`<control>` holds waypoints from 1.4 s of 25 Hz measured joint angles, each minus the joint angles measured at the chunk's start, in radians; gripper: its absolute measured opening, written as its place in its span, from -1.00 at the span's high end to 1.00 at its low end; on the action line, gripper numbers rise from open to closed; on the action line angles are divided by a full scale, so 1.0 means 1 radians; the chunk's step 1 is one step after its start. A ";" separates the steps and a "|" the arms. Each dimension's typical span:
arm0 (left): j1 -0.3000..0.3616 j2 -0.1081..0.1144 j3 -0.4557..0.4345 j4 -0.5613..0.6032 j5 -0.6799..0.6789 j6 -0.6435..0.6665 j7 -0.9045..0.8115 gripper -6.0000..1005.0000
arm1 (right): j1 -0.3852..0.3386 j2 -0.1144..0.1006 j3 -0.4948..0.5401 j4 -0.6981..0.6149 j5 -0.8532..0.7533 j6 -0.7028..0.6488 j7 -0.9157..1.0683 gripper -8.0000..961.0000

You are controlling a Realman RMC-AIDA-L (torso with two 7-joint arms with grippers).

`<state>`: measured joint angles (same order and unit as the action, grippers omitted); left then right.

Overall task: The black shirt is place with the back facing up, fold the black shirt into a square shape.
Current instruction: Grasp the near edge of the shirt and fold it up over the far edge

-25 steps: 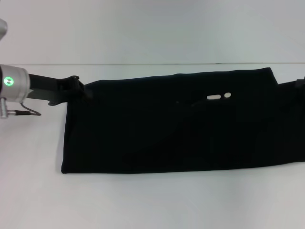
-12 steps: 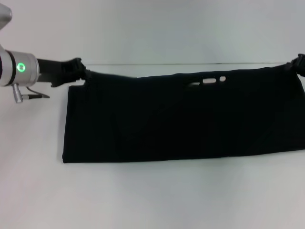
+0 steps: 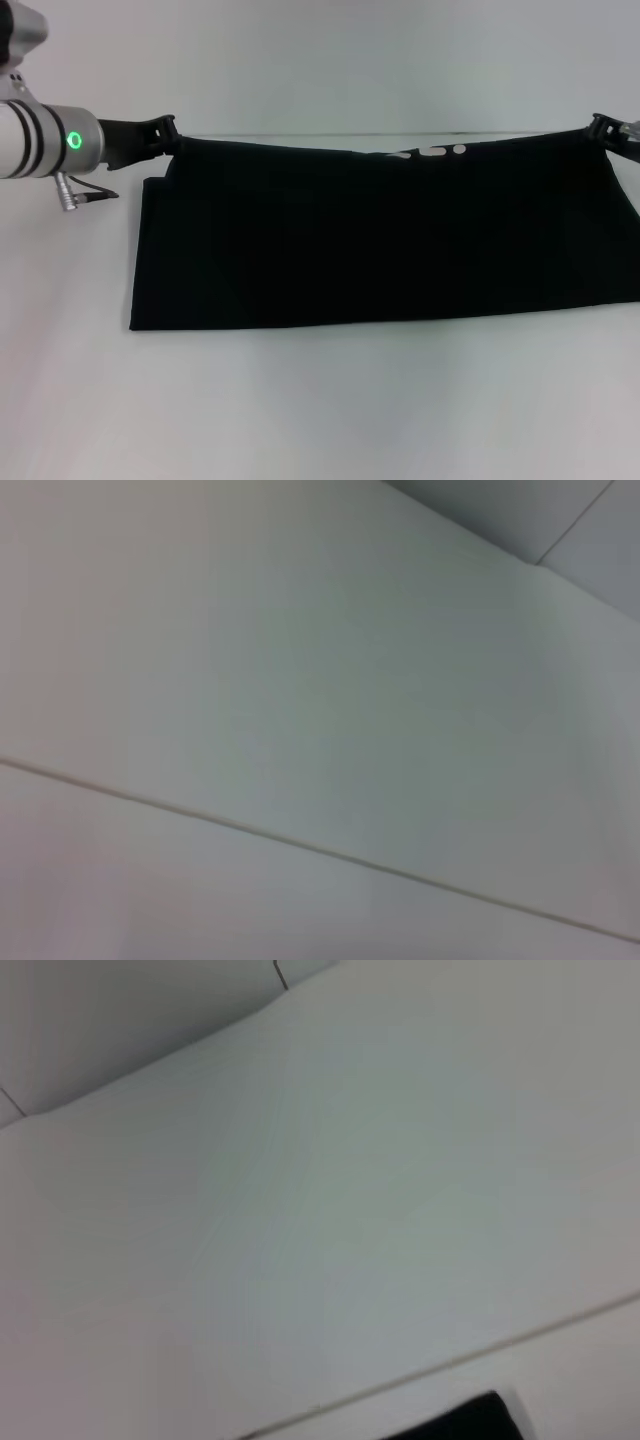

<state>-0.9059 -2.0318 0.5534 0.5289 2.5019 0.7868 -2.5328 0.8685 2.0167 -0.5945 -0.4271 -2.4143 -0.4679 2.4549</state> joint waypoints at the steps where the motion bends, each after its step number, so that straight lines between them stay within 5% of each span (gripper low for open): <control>1: -0.001 -0.001 0.005 -0.001 0.000 -0.008 -0.001 0.99 | 0.004 0.002 -0.006 0.001 0.000 0.012 0.000 0.89; 24: -0.014 -0.011 0.029 -0.022 0.000 -0.092 0.004 0.98 | 0.021 -0.005 -0.020 -0.002 -0.007 0.032 0.000 0.80; 30: -0.021 -0.006 0.034 -0.040 -0.011 -0.101 -0.010 0.96 | 0.032 -0.056 -0.102 0.001 -0.011 -0.064 0.008 0.77; 35: 0.013 -0.002 0.032 0.080 -0.030 0.093 -0.100 0.69 | 0.031 -0.097 -0.109 -0.083 -0.010 -0.234 0.084 0.58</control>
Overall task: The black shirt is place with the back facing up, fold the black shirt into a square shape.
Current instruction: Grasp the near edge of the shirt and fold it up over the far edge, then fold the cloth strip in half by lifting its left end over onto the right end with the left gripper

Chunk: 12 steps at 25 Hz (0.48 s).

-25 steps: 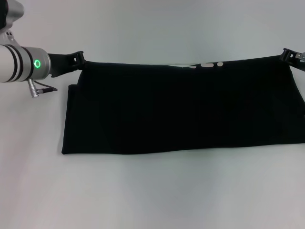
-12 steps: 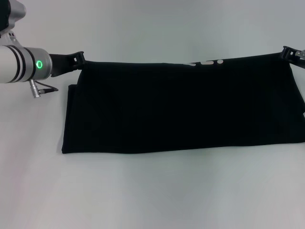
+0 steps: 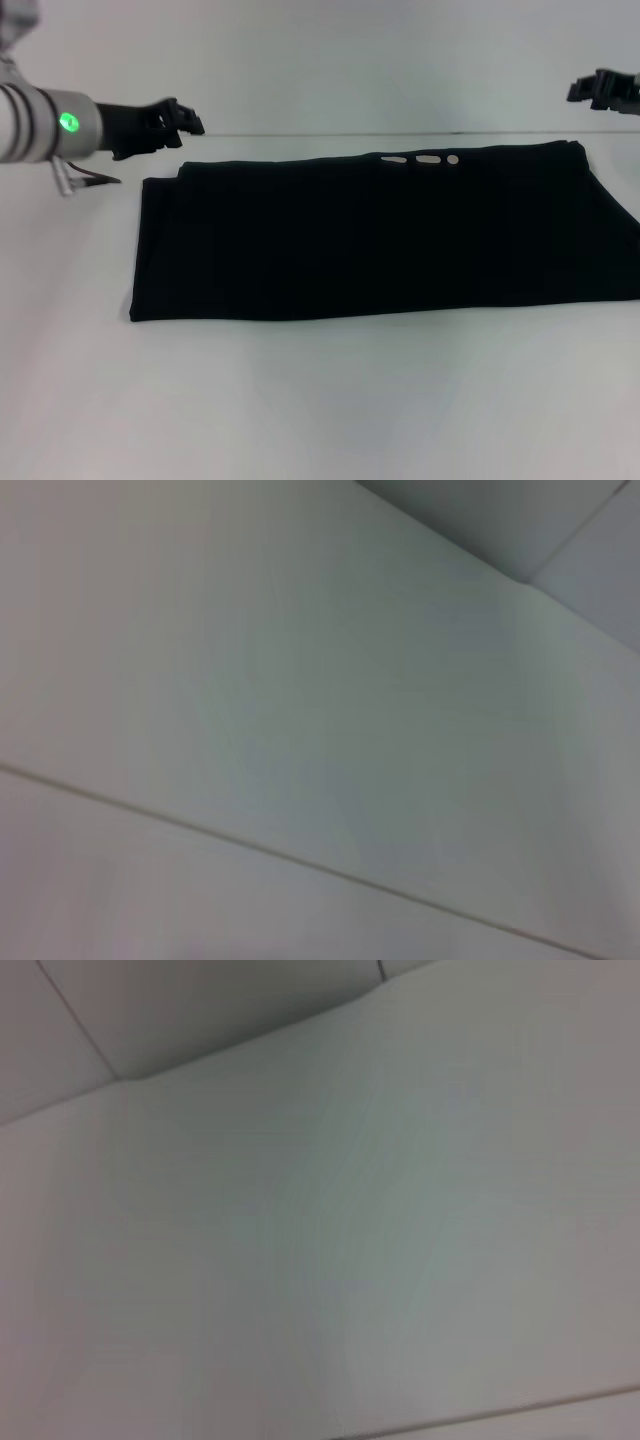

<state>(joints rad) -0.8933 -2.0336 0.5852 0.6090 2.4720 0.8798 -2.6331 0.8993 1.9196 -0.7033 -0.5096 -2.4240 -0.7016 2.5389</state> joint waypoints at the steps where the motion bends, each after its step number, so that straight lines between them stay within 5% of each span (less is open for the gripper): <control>1: 0.016 0.003 -0.001 0.039 -0.010 0.062 -0.014 0.61 | -0.006 -0.009 0.000 -0.028 -0.001 -0.057 0.031 0.51; 8: 0.151 0.082 -0.043 0.099 -0.167 0.504 -0.021 0.12 | -0.034 -0.053 0.005 -0.133 0.000 -0.318 0.121 0.01; 11: 0.213 0.087 -0.174 0.066 -0.170 0.617 -0.006 -0.35 | -0.038 -0.056 0.007 -0.139 -0.002 -0.354 0.124 -0.25; 12: 0.228 0.085 -0.199 0.063 -0.169 0.635 -0.003 -0.37 | -0.041 -0.058 0.007 -0.139 -0.003 -0.362 0.124 -0.29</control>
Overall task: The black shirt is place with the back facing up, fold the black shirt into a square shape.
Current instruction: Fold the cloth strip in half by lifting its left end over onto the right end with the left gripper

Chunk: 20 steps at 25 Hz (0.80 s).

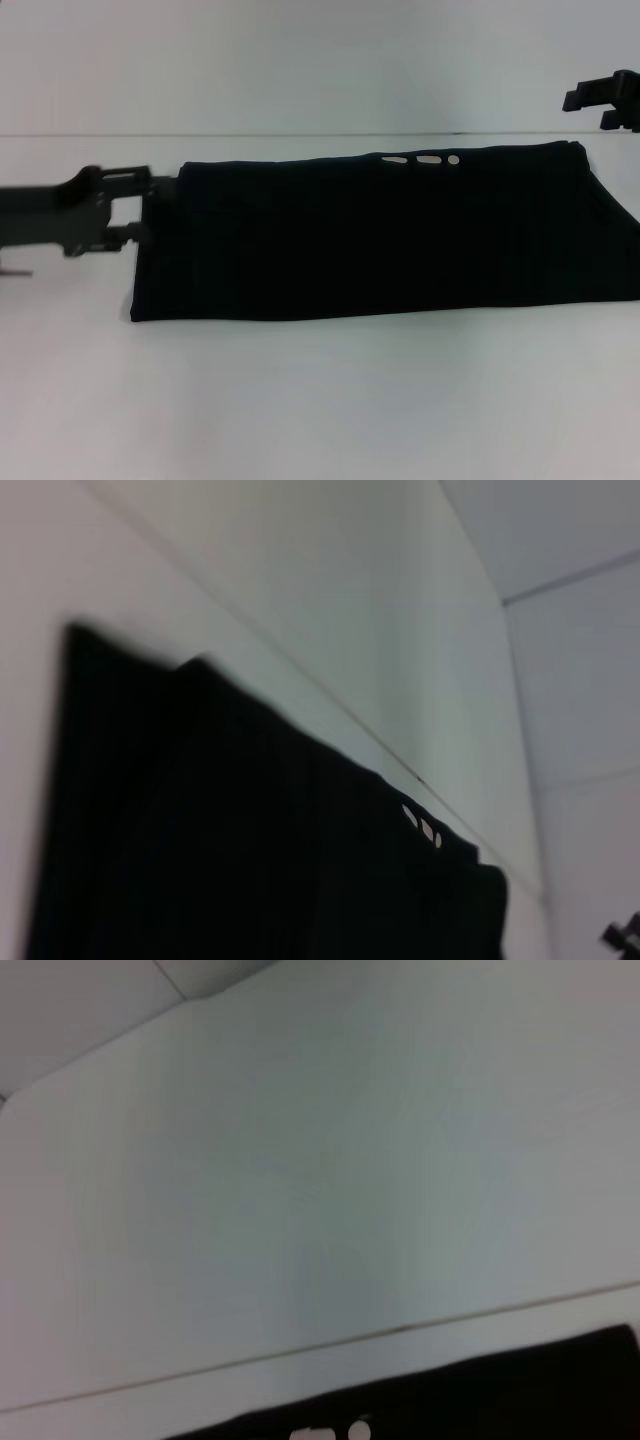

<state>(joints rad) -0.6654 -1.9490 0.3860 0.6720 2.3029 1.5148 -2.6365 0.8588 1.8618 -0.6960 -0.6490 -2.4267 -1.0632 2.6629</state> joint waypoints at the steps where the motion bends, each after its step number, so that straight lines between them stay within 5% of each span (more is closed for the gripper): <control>1: 0.023 -0.006 -0.032 -0.003 0.000 0.016 0.001 -0.39 | -0.002 0.000 0.000 0.000 0.000 -0.005 0.000 -0.33; 7: 0.128 -0.025 -0.114 -0.047 0.002 0.017 -0.007 -0.51 | -0.015 -0.005 0.006 -0.001 0.002 -0.012 0.000 -0.44; 20: 0.144 -0.047 -0.122 -0.181 0.021 -0.123 -0.018 -0.57 | -0.018 -0.006 0.009 -0.001 0.001 -0.012 0.000 -0.43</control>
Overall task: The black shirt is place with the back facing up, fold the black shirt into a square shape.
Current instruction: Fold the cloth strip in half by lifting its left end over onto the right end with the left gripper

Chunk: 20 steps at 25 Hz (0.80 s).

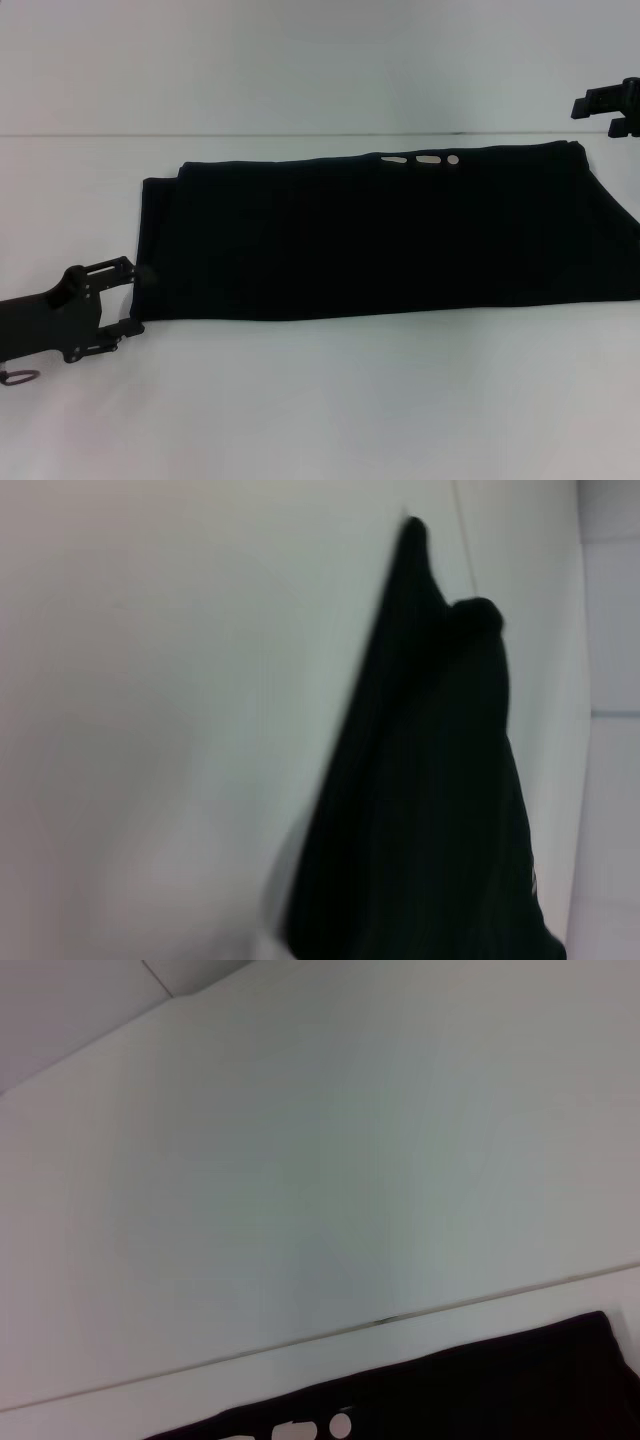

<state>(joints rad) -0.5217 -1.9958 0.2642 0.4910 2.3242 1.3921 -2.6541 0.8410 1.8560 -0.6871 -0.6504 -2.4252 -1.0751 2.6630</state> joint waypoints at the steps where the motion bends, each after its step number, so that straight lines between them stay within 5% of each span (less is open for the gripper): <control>1: 0.004 -0.005 -0.005 -0.001 -0.004 -0.010 -0.005 -0.57 | -0.001 0.000 0.000 0.000 0.000 -0.001 0.000 -0.43; 20: -0.012 -0.021 -0.015 -0.077 -0.010 -0.134 -0.027 -0.57 | -0.002 0.003 0.000 0.001 0.004 0.010 -0.008 -0.43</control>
<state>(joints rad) -0.5335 -2.0170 0.2490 0.4144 2.3137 1.2580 -2.6809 0.8391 1.8593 -0.6872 -0.6499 -2.4214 -1.0651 2.6546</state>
